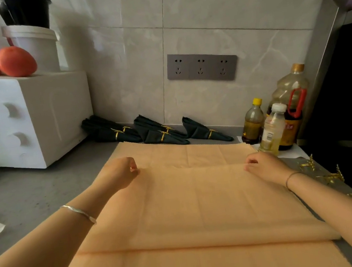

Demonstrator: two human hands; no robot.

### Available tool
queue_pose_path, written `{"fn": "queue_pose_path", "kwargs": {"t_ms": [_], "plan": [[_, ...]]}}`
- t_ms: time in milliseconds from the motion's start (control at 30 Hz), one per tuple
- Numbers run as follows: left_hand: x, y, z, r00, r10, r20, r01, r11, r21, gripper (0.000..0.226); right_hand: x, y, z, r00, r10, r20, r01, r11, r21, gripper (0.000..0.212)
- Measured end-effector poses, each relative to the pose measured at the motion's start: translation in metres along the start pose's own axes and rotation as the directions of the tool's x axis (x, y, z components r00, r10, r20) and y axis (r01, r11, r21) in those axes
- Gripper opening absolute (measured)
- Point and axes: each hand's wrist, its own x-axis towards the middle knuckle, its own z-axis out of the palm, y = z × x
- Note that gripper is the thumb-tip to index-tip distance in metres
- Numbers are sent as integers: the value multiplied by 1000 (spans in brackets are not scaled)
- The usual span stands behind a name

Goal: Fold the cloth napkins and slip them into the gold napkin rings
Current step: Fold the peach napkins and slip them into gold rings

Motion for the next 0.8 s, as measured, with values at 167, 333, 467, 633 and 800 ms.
{"fn": "queue_pose_path", "kwargs": {"t_ms": [167, 333, 467, 633, 800], "plan": [[17, -1, 9, 1000, -3, -8, 3, 1000, -1, 22, 14, 3, 8, 1000, 9, -21, -10, 999, -49, 13], [27, -1, 20, 999, -29, -34, 28, 998, -53, 18, 24, 5, 18, 998, 39, -47, -44, 993, -110, 13], [29, 2, 27, 997, -58, -53, 57, 998, -34, 17, 25, 4, 26, 994, 57, -92, -73, 981, -178, 9], [17, 12, 30, 994, -54, -91, 61, 995, 75, 36, 10, -1, 38, 983, -10, -185, -45, 956, -289, 33], [-36, 61, 24, 969, 247, -12, -247, 969, -10, 41, -27, -47, 43, 982, -33, -185, 32, 999, -8, 37]]}}
